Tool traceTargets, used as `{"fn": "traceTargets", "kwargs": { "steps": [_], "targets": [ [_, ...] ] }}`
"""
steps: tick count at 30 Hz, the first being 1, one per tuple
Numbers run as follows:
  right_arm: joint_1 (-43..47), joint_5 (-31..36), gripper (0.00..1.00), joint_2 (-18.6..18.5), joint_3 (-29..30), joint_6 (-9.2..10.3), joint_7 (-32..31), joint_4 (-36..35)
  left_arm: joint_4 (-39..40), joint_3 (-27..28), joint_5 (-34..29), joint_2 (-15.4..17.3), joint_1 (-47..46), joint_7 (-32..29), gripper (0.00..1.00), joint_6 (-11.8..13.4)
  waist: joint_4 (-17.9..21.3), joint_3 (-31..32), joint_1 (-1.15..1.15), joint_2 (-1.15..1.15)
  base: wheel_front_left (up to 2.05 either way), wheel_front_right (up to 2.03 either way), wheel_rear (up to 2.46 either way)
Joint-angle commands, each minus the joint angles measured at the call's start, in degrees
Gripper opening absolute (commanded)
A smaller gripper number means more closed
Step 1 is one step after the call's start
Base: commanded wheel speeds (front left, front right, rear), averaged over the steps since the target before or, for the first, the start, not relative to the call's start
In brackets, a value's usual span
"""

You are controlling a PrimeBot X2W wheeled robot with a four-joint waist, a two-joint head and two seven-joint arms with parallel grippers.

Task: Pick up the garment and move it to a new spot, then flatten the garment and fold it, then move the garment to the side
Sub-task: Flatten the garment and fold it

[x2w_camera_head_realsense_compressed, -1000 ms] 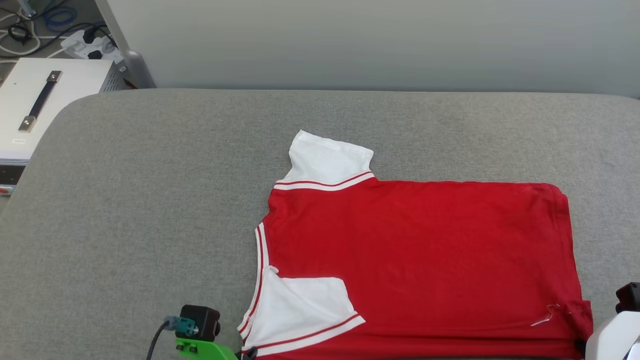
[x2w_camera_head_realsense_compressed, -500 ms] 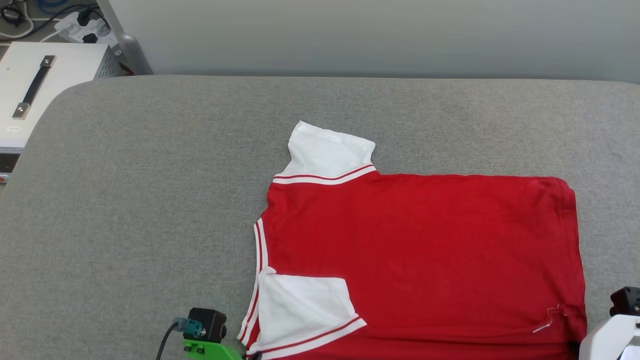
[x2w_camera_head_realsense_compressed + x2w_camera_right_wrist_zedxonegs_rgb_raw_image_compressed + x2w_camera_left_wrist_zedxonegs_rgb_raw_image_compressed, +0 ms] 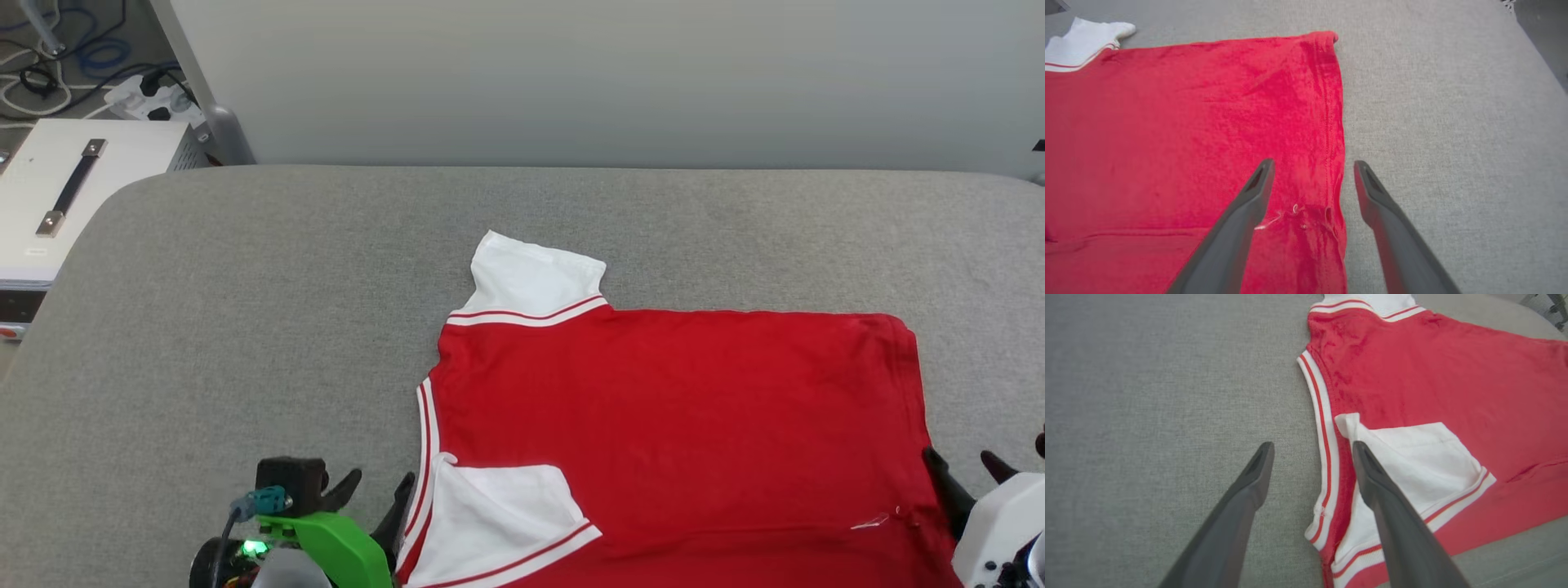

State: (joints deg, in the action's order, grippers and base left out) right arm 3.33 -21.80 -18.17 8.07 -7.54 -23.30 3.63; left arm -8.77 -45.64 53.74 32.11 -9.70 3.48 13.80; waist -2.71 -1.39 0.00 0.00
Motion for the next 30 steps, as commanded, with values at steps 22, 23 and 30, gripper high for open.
{"fn": "traceTargets", "kwargs": {
  "steps": [22,23,30],
  "targets": [
    [2.6,2.1,1.0,5.7,-5.2,0.05,26.4,-7.4,5.4,20.7,-23.2,-12.3,6.9,11.5,1.0,-10.2,2.9,0.0,0.0,0.0,0.0,0.0,0.0],
    [2.5,2.1,1.0,5.8,-5.4,0.05,26.6,-7.2,5.0,21.3,-23.9,-12.8,7.0,11.5,1.0,-10.8,3.1,-0.2,0.0,0.0,0.0,0.0,0.0],
    [0.4,2.4,1.0,5.9,-7.2,0.05,27.7,-7.1,0.5,23.6,-26.6,-14.1,3.6,11.5,1.0,-15.0,5.4,-3.8,0.0,0.0,0.0,0.0,0.0]
  ]
}}
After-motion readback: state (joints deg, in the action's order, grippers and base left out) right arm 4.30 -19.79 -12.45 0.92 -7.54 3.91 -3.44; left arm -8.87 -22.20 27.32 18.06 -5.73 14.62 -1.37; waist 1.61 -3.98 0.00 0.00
